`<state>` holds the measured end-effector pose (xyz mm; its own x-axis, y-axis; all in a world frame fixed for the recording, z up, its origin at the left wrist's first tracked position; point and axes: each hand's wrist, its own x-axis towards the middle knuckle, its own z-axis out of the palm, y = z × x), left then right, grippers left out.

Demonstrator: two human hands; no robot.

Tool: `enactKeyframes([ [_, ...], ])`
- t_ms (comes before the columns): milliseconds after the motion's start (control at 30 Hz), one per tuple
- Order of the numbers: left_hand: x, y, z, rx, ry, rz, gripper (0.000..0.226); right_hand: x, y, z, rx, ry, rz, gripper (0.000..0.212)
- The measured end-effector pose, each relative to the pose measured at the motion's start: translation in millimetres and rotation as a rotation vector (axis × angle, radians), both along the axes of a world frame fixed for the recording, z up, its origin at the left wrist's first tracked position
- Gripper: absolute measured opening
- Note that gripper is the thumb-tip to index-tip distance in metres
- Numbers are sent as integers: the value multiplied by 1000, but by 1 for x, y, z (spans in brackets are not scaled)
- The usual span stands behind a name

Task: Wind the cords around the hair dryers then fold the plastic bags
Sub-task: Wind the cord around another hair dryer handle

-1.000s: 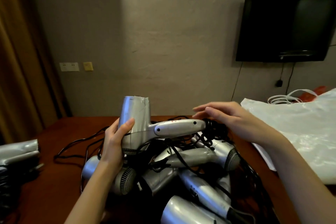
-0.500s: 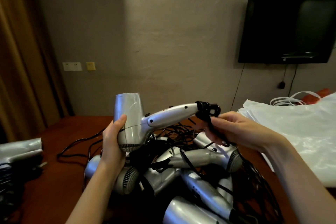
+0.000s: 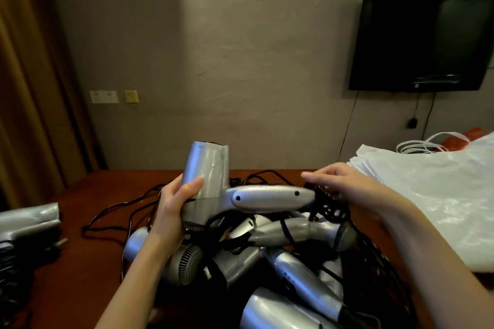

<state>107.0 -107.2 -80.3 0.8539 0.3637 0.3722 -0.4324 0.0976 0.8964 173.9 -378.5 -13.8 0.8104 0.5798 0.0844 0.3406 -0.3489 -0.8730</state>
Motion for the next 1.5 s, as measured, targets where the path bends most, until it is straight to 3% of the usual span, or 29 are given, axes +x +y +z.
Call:
enactKeyframes([
  [67, 0, -4, 1, 65, -24, 27, 55, -2, -4, 7, 9, 1, -25, 47],
  [167, -1, -8, 0, 136, -49, 69, 48, -6, -4, 18, -40, -87, 14, 31],
  [267, -3, -8, 0, 130, -63, 134, 48, -13, -2, 25, -82, -188, 37, 32],
  [600, -4, -5, -1, -72, -35, 182, 45, -16, 0, 16, -13, -71, 262, 27],
  [767, -2, -2, 1, -187, -23, 162, 70, -13, 12, 7, -152, 10, 188, 70],
  [833, -2, 0, 0, -231, -25, 129, 75, -12, 19, 1, -178, -39, 129, 77],
  [933, -2, 0, 1, -239, -14, 80, 60, -3, 23, -9, -136, -43, 117, 65],
  [1033, -1, 0, 1, -250, 7, 3, 42, 5, 16, -17, -15, 84, 143, 39],
  [1100, -1, 2, 1, -207, 19, -28, 50, 10, 8, -20, 48, 125, 167, 25],
  [1200, -3, 2, 1, -104, 47, -42, 72, 11, -1, -17, -56, -29, 143, 13],
  [1300, -3, -1, 0, -30, 23, -24, 70, 13, -3, -12, -205, -140, 23, 13],
  [1400, -3, -3, -2, 48, -19, 14, 51, 17, -5, -7, -329, -246, -133, 21],
  [1500, -3, -6, -1, 80, -44, 22, 48, 11, -8, 4, -277, -298, -130, 27],
])
